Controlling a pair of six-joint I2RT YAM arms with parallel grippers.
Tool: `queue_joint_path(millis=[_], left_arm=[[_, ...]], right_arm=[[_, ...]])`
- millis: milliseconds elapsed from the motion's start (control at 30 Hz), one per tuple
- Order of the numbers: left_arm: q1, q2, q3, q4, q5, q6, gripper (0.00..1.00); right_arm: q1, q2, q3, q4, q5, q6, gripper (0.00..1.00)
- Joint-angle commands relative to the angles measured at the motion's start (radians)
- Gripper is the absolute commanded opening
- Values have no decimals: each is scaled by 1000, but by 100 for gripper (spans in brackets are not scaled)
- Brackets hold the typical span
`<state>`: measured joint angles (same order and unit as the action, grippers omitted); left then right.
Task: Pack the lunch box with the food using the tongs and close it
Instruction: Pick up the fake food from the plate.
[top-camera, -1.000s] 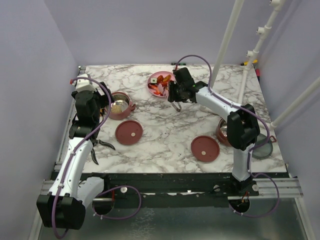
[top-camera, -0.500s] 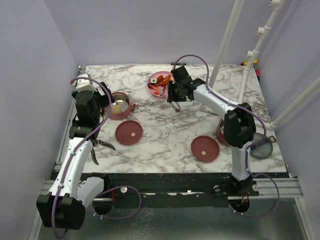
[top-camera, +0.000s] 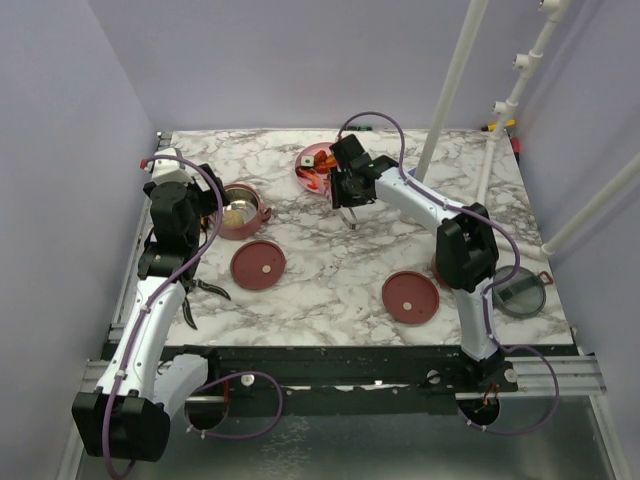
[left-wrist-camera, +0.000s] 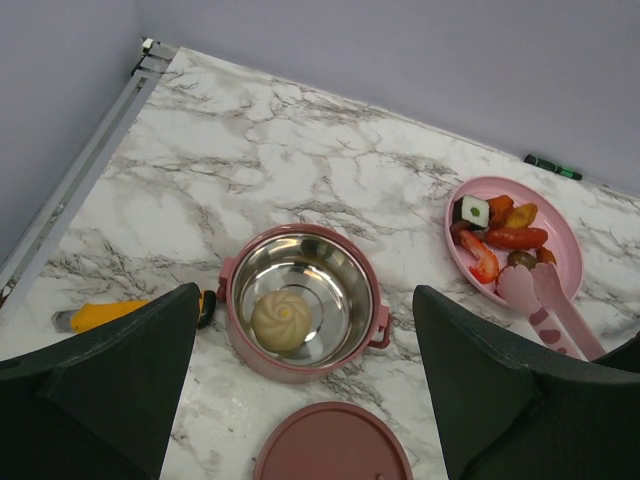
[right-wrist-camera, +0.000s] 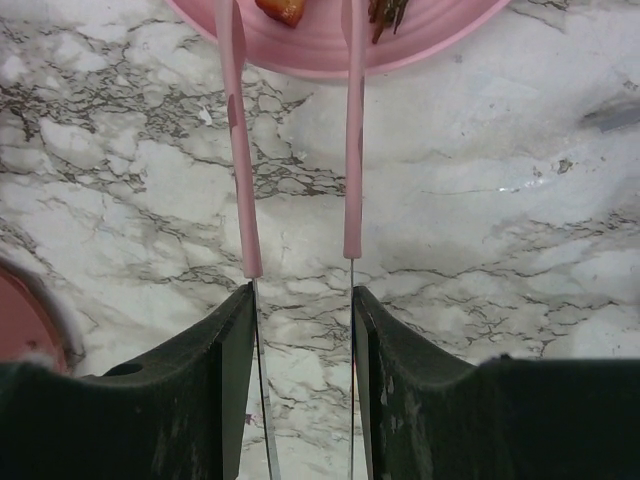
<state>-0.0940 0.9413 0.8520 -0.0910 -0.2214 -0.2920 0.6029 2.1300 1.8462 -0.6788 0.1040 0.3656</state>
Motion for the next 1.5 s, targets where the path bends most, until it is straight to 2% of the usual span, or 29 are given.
queue_joint_path(millis=[0,600,767,1467], left_arm=[[-8,-15,-11,23,17,-1,89],[-14,-18,-11,22,14,1,88],[-14,-18,-11,23,14,1,88],[-15,-19,-13,22,12,2,88]], right_arm=[[6,11,25,-60,66,-14,42],[-6,25,88,-112,101,-37,41],[-6,0,72,-58,5,-87,41],[-13,120,203,-157,6,-62,38]])
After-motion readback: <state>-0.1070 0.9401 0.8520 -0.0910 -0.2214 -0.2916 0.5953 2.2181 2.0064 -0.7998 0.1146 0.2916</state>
